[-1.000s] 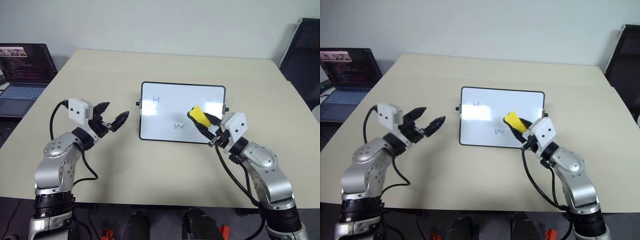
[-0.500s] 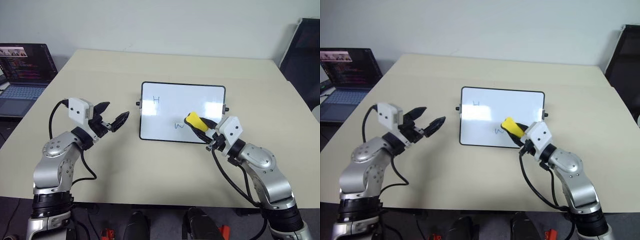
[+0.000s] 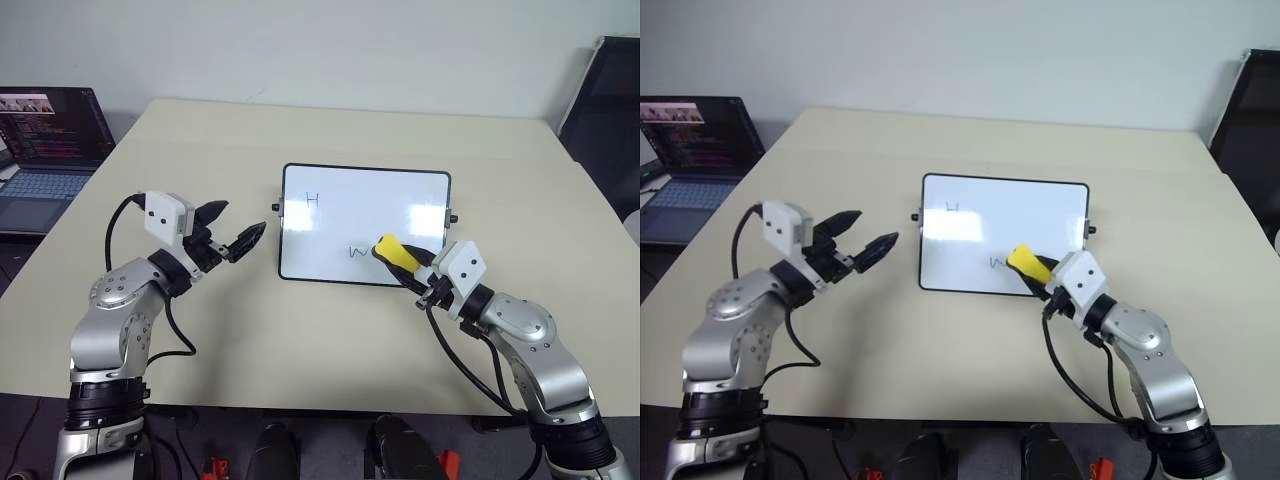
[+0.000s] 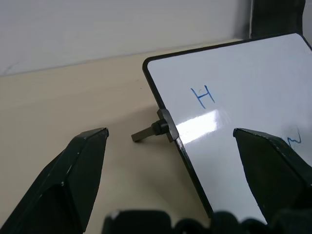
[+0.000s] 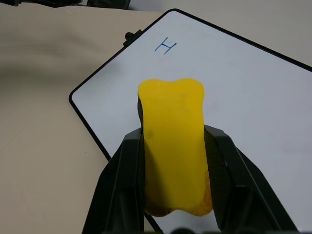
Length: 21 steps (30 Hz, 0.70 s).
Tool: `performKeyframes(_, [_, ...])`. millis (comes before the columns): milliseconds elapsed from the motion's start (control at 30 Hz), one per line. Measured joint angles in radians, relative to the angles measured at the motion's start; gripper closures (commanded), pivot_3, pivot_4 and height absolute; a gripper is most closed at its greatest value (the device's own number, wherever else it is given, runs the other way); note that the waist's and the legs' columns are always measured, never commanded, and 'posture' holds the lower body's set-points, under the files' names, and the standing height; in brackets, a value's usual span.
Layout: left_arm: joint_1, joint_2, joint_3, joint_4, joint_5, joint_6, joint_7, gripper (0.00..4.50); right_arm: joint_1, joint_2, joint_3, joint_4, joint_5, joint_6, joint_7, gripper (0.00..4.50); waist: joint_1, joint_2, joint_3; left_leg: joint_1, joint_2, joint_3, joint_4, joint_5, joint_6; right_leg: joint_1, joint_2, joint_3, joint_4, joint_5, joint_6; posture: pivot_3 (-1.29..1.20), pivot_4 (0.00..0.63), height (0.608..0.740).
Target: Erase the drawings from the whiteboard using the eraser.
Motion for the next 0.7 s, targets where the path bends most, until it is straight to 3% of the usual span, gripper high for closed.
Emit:
performKeyframes(267, [-0.012, 0.022, -0.013, 0.030, 0.017, -0.001, -0.016, 0.00, -0.071, 0.002, 0.041, 0.010, -0.038, 0.015, -0.013, 3.19, -0.003, 0.000, 0.000, 0.000, 0.000, 0.000, 0.000, 0.000, 0.000, 0.000, 0.000, 0.000, 0.001, 0.000, 0.000, 0.00, 0.150, 0.740])
performKeyframes(500, [-0.075, 0.050, -0.047, 0.096, 0.049, -0.004, -0.052, 0.00, -0.393, 0.089, 0.188, 0.207, -0.171, 0.061, -0.056, 3.20, -0.001, 0.000, 0.000, 0.000, 0.000, -0.001, 0.001, 0.000, 0.000, 0.000, 0.000, -0.001, 0.000, 0.002, 0.000, 0.00, 0.150, 0.740])
performKeyframes(700, [-0.093, 0.075, -0.088, 0.127, 0.057, -0.001, -0.116, 0.00, -0.650, 0.163, 0.308, 0.493, -0.281, 0.059, -0.045, 3.20, -0.002, 0.001, 0.001, -0.001, 0.001, -0.002, -0.002, 0.000, 0.000, -0.001, 0.000, -0.003, 0.001, 0.003, -0.004, 0.00, 0.150, 0.740])
